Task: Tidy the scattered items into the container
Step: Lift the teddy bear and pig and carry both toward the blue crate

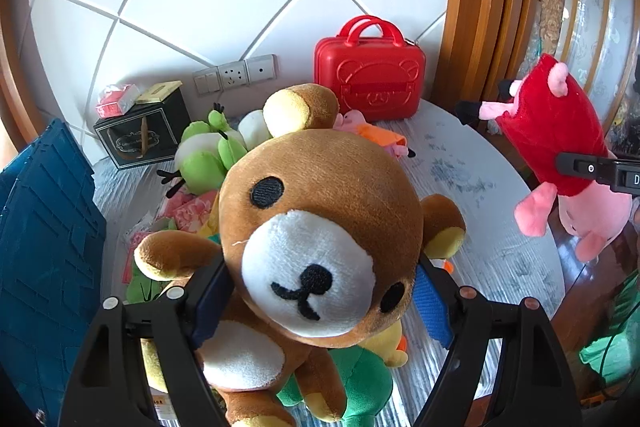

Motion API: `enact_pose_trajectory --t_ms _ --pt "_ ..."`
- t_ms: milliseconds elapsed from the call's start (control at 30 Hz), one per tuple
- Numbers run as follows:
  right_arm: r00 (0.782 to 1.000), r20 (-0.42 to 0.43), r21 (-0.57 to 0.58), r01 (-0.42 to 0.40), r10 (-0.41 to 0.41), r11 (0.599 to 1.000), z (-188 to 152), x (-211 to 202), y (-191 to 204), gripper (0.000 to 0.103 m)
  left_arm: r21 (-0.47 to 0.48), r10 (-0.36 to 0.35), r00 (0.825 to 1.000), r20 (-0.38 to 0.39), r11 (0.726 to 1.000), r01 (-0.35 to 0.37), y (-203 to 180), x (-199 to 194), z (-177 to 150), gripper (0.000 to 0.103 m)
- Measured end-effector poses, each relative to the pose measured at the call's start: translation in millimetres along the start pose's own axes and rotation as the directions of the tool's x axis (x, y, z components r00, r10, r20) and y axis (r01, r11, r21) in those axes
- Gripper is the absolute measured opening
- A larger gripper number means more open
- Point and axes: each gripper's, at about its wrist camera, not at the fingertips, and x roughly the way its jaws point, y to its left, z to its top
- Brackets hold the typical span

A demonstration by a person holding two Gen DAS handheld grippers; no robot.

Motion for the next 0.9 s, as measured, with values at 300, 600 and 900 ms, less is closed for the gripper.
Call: enact_pose_trajectory --t_ms 300,600,900 --pt "0.999 0.014 0.002 0.032 -0.032 0.999 7.3 -10.8 1.8 0.073 -0.001 0.065 0.998 0.026 0.998 -0.065 29.9 30.0 -14.4 0.080" --pt "0.999 0.029 -0.040 0.043 -0.042 0.998 8.4 -29.3 15.9 0.073 -0.024 0.093 0.991 0.098 0.996 -0.091 60.8 74.9 -16.2 0.080" --pt "0.996 0.065 -0.086 0.063 -0.057 0.994 18.6 -45.4 27.3 0.074 -0.071 0.149 0.988 0.042 0.987 -0.146 88.3 104.9 -19.6 0.080"
